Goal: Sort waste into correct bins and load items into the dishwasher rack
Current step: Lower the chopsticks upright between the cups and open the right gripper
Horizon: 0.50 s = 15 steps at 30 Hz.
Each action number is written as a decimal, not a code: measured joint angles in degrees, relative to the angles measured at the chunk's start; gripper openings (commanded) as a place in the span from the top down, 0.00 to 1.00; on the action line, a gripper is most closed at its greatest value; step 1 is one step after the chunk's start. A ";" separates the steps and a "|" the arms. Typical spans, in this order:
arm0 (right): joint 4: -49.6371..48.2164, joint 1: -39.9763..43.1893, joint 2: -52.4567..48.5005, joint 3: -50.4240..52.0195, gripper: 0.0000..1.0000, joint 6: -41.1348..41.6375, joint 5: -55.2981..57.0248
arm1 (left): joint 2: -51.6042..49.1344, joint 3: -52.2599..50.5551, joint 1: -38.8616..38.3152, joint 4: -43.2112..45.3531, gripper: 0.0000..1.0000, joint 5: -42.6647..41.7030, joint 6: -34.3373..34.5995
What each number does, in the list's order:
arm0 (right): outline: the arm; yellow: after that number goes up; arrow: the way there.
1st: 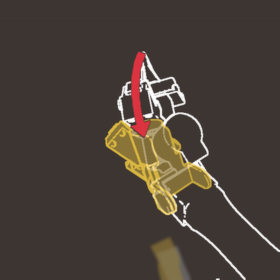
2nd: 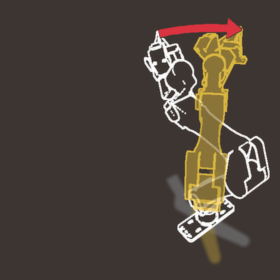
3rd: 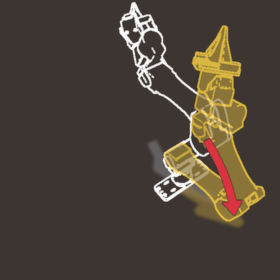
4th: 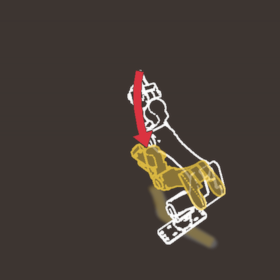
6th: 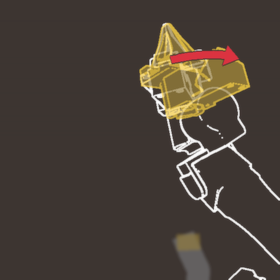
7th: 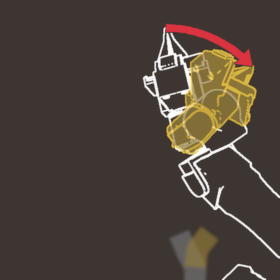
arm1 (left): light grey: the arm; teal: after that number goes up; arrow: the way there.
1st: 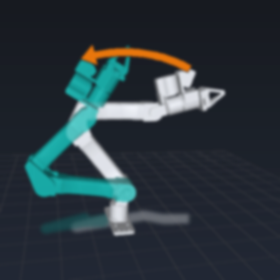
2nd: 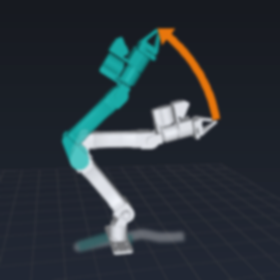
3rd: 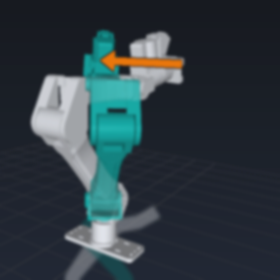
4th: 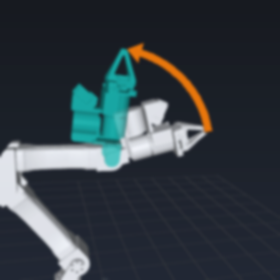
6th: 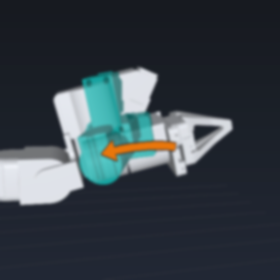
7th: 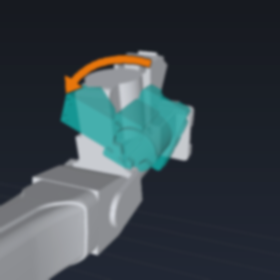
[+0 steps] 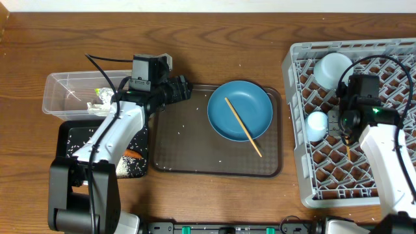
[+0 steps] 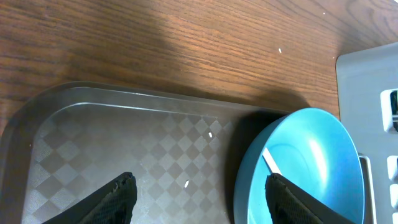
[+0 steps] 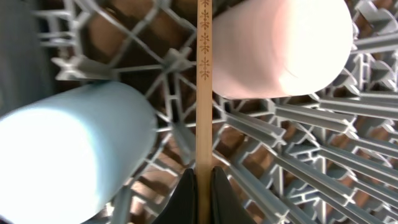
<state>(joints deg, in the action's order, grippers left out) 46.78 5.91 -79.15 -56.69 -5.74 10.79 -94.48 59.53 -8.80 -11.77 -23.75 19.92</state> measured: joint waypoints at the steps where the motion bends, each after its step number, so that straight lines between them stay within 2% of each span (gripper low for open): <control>1: 0.11 0.00 0.70 0.00 0.99 -0.15 -0.85 | 0.00 0.00 0.00 0.00 0.31 0.00 0.00; 8: 0.68 0.00 5.09 -0.02 0.99 -0.68 -3.41 | 0.00 0.00 0.00 0.00 0.31 0.00 0.00; 15: 0.68 0.00 3.74 -0.26 0.99 -2.25 -6.78 | 0.00 0.00 0.00 0.00 0.31 0.00 0.00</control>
<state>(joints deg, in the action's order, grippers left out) 47.46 5.91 -75.42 -56.95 -7.99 4.01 -94.48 59.53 -8.80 -11.77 -23.75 19.92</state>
